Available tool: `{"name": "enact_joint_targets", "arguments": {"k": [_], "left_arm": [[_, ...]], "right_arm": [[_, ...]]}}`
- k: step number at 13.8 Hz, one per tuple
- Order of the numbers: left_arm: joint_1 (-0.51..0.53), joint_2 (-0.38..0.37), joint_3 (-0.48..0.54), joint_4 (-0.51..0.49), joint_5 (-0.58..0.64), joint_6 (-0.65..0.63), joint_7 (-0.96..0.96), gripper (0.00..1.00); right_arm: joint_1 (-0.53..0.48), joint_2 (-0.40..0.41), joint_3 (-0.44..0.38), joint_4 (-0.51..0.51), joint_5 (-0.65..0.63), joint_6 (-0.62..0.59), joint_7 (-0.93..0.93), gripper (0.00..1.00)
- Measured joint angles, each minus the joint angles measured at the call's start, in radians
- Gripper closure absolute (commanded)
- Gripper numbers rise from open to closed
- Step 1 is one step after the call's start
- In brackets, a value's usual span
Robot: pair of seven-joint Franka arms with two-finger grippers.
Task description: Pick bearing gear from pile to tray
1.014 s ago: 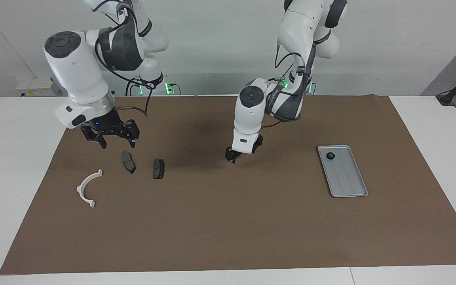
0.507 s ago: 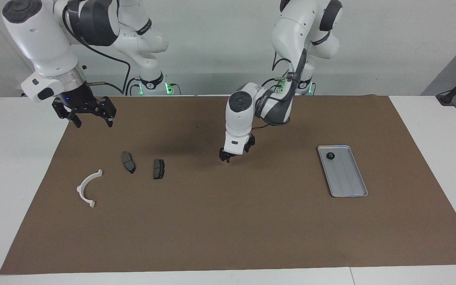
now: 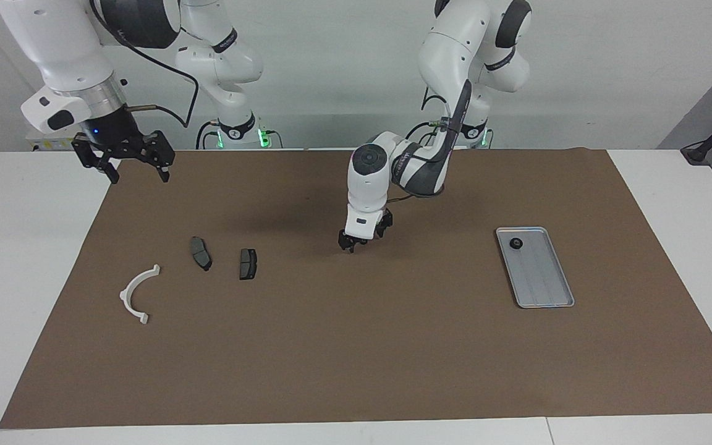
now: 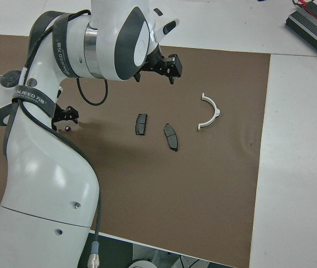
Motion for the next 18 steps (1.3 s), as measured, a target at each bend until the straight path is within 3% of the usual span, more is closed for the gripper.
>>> {"name": "enact_joint_targets", "arguments": {"k": [4,8,13,16,18], "left_arm": [[-0.005,-0.001,0.0,0.0,0.0,0.003,-0.015,0.05],[-0.008,-0.002,0.0,-0.019,0.0,0.027,-0.024,0.14],[-0.014,-0.008,0.0,-0.03,0.0,0.044,-0.028,0.46],[-0.015,-0.015,0.0,-0.032,0.0,0.047,-0.029,0.6],[-0.015,-0.017,0.0,-0.031,0.0,0.048,-0.029,0.8]], "right_arm": [[0.0,-0.017,-0.024,-0.02,0.001,-0.013,-0.003,0.0],[0.0,-0.016,-0.027,-0.033,0.001,-0.049,-0.003,0.0],[0.0,-0.017,-0.027,-0.033,0.001,-0.071,-0.003,0.0],[0.0,-0.017,-0.028,-0.033,0.001,-0.072,-0.002,0.0],[0.0,-0.017,-0.029,-0.033,0.001,-0.072,-0.002,0.0]]}}
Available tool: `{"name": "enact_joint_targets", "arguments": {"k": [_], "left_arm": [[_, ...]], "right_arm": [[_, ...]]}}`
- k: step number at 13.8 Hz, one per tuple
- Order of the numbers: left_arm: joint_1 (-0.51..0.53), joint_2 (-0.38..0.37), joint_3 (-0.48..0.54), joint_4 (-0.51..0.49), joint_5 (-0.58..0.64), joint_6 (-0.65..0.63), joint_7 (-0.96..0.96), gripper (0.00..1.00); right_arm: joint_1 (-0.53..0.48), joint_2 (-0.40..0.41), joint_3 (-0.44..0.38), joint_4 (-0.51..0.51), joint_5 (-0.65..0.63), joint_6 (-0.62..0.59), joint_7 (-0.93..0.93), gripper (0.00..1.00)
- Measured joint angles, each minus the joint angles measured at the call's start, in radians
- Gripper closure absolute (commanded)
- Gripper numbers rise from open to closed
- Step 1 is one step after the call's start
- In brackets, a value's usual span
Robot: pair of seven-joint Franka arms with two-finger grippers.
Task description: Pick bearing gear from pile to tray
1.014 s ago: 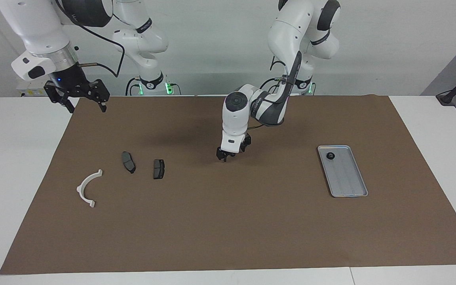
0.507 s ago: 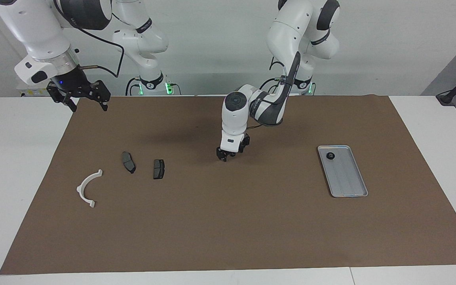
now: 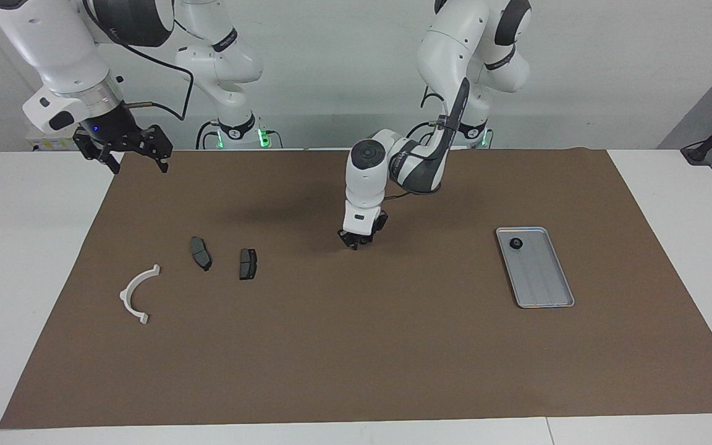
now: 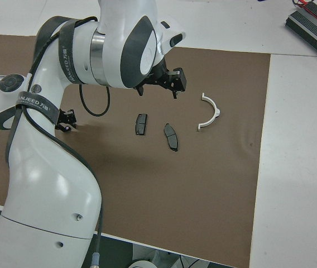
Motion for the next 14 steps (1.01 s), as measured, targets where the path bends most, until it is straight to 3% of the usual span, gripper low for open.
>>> {"name": "enact_joint_targets", "arguments": {"k": [2,9,14], "left_arm": [[0.0,-0.002,0.0,-0.001,0.0,0.0,0.0,1.0],[0.009,-0.009,0.04,0.003,0.011,-0.035,0.0,1.0],[0.13,-0.088,0.06,0.009,0.015,-0.106,0.148,1.0]], "right_arm": [[0.0,0.0,0.0,0.0,0.0,0.0,0.0,0.0],[0.0,0.0,0.0,0.0,0.0,0.0,0.001,0.0],[0.001,0.0,0.001,0.0,0.0,0.0,0.001,0.0]]}}
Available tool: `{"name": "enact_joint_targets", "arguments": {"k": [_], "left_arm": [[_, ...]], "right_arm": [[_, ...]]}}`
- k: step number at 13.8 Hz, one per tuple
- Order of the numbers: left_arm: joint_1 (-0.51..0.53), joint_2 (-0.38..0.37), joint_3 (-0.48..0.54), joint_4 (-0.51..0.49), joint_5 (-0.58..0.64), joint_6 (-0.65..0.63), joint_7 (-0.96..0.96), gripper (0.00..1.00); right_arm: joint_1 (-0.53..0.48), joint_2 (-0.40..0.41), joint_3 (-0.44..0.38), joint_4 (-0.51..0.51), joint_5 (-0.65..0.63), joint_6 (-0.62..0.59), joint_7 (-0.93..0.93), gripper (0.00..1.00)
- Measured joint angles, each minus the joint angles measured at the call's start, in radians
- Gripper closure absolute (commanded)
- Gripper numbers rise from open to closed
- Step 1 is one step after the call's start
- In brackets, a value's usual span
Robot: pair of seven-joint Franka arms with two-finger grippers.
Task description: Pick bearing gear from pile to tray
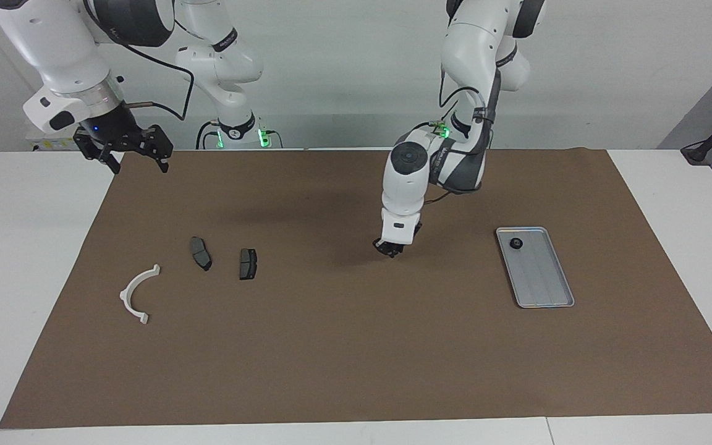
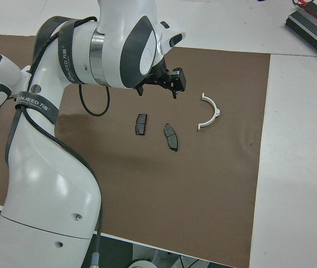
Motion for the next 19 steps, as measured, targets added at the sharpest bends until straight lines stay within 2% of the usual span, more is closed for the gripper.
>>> {"name": "enact_joint_targets", "arguments": {"k": [3,10,15,19], "left_arm": [[0.12,-0.05,0.003,-0.001,0.0,-0.057,0.168,1.0],[0.388,-0.056,0.005,-0.004,0.001,-0.034,0.585,1.0],[0.516,-0.051,0.005,-0.011,0.001,0.032,0.786,1.0],[0.538,-0.012,0.002,-0.038,0.001,0.103,0.812,1.0]], "right_arm": [[0.0,0.0,0.0,0.0,0.0,-0.002,0.0,0.0],[-0.001,0.0,0.0,0.0,0.0,-0.002,0.004,0.0],[-0.001,0.0,0.002,0.0,0.0,-0.002,0.01,0.0],[0.0,0.0,0.003,0.0,0.0,-0.002,0.011,0.0]]}}
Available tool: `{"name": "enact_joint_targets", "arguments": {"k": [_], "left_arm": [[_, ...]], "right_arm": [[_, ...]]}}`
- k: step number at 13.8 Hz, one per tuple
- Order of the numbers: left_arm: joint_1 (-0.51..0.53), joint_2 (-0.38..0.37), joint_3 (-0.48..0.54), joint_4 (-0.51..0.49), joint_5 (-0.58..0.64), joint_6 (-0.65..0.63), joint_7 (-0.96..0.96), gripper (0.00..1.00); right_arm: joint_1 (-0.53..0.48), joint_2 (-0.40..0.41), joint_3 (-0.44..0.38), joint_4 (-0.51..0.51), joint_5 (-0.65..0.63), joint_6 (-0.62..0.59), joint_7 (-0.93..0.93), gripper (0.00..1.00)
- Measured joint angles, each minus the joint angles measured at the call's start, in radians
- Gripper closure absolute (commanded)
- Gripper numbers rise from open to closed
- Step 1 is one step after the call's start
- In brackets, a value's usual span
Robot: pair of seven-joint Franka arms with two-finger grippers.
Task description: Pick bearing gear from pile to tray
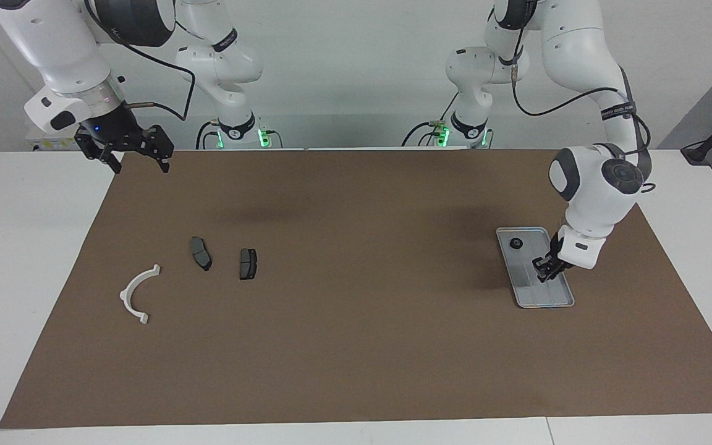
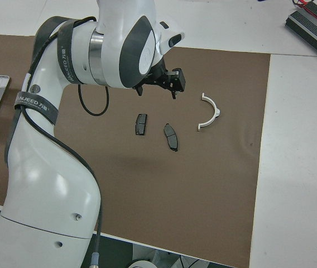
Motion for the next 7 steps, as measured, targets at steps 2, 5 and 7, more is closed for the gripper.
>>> {"name": "enact_joint_targets", "arguments": {"k": [2,5,7], "left_arm": [[0.014,0.014,0.0,-0.01,0.0,0.016,0.022,1.0],[0.035,0.017,0.0,-0.061,0.0,0.073,0.045,1.0],[0.045,0.017,0.0,-0.083,0.0,0.08,0.046,1.0]], "right_arm": [[0.0,0.0,0.0,0.0,0.0,0.0,0.0,0.0],[0.0,0.0,0.0,0.0,0.0,0.0,0.0,0.0],[0.0,0.0,0.0,0.0,0.0,0.0,0.0,0.0]]}}
